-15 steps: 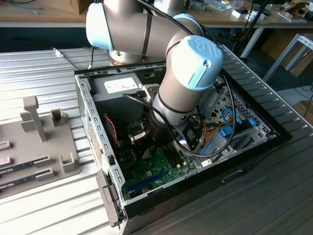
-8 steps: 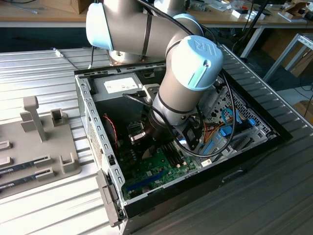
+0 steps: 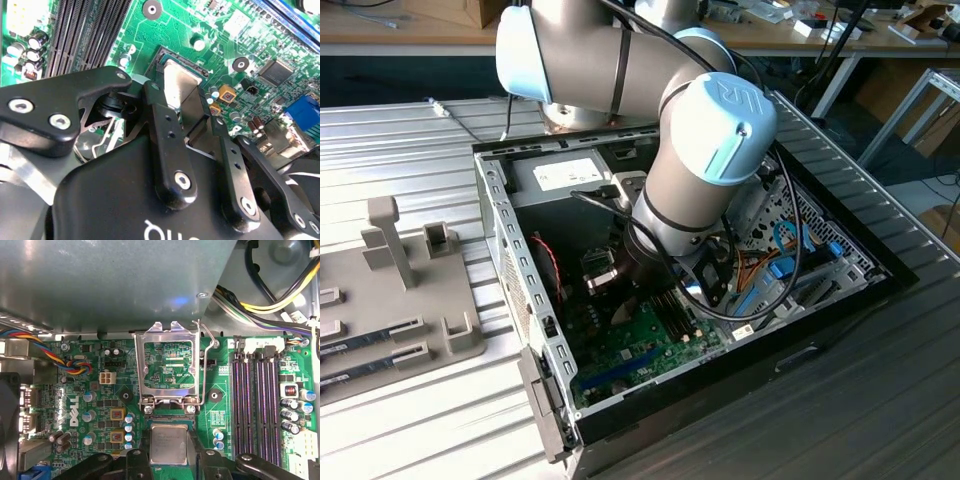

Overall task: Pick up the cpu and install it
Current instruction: 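Close the cpu cover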

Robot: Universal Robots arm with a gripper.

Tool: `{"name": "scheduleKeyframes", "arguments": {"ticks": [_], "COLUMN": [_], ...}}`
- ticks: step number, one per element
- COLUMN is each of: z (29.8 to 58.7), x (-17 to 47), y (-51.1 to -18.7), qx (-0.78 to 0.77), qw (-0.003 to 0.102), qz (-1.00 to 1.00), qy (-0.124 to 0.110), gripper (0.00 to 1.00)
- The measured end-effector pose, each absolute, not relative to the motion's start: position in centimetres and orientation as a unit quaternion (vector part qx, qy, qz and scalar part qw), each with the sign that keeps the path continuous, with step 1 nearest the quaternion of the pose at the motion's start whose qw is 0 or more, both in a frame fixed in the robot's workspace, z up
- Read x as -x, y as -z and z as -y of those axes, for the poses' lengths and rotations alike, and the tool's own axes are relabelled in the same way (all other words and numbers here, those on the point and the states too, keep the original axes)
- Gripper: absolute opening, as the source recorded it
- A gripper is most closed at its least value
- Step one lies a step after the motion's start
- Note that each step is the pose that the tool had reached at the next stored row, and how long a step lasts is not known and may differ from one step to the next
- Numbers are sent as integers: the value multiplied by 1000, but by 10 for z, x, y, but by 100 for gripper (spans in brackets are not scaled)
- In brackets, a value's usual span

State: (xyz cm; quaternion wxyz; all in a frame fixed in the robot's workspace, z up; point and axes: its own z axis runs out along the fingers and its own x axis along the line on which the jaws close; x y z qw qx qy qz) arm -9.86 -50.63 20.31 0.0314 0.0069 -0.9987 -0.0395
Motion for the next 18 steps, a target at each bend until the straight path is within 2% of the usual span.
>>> {"name": "scheduleKeyframes", "arguments": {"ticks": [16, 17, 18], "z": [506, 506, 506], "x": [99, 99, 99], "y": [-209, -209, -209], "qx": [-6, -6, -6], "qw": [31, 31, 31], "qz": [999, 999, 999], "qy": [40, 40, 40], "gripper": [39, 40, 46]}}
